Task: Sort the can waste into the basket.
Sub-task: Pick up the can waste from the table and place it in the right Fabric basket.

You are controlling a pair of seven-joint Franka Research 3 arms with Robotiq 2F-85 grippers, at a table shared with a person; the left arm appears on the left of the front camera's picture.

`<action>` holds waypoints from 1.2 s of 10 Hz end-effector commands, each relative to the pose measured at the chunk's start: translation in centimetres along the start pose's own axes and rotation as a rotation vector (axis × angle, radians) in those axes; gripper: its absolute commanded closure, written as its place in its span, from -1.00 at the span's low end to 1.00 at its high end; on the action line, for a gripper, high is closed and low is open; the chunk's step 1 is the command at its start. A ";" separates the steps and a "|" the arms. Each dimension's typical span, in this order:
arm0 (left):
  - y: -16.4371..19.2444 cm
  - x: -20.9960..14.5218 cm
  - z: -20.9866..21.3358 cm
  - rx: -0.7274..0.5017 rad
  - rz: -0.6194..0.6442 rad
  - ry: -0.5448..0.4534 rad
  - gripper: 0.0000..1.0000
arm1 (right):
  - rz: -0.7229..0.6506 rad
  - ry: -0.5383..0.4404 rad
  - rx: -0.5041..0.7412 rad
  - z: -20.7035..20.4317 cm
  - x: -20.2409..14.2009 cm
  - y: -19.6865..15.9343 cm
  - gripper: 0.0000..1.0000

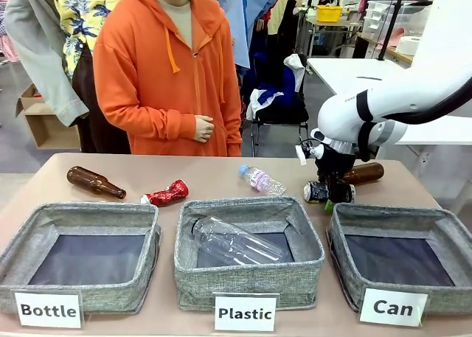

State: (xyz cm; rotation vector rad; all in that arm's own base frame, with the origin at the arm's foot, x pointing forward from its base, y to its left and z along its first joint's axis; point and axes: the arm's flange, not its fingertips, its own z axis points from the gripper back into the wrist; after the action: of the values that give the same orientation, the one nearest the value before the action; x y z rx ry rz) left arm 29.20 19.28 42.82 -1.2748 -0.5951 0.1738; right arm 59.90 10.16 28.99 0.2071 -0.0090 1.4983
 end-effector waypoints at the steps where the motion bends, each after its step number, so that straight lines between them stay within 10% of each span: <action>1: 0.0 -0.1 0.2 -0.010 -0.022 0.001 -1.00 | 0.007 0.002 0.035 0.7 0.0 -0.1 -0.02; 3: 0.0 -0.1 0.2 -0.010 -0.022 0.001 -1.00 | 0.005 0.008 0.050 0.6 0.0 0.1 0.19; 4: 0.0 -0.1 0.2 -0.010 -0.022 0.001 -1.00 | 0.001 0.011 0.055 0.6 0.0 0.1 1.00; 5: 0.0 -0.1 0.2 -0.010 -0.022 0.001 -1.00 | -0.009 0.015 0.047 0.7 0.1 0.2 0.51; 6: 0.0 -0.1 0.2 -0.010 -0.022 0.001 -1.00 | -0.008 0.017 0.037 1.0 0.1 0.4 1.00; 12: 0.0 -0.1 0.2 -0.010 -0.022 0.001 -1.00 | -0.119 0.053 -0.148 14.5 -1.7 9.5 1.00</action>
State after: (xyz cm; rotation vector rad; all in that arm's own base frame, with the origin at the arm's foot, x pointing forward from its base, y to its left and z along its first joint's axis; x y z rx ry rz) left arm 29.19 19.28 42.85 -1.2746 -0.5958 0.1732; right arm 55.12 7.98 43.05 0.0960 -0.0785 1.4277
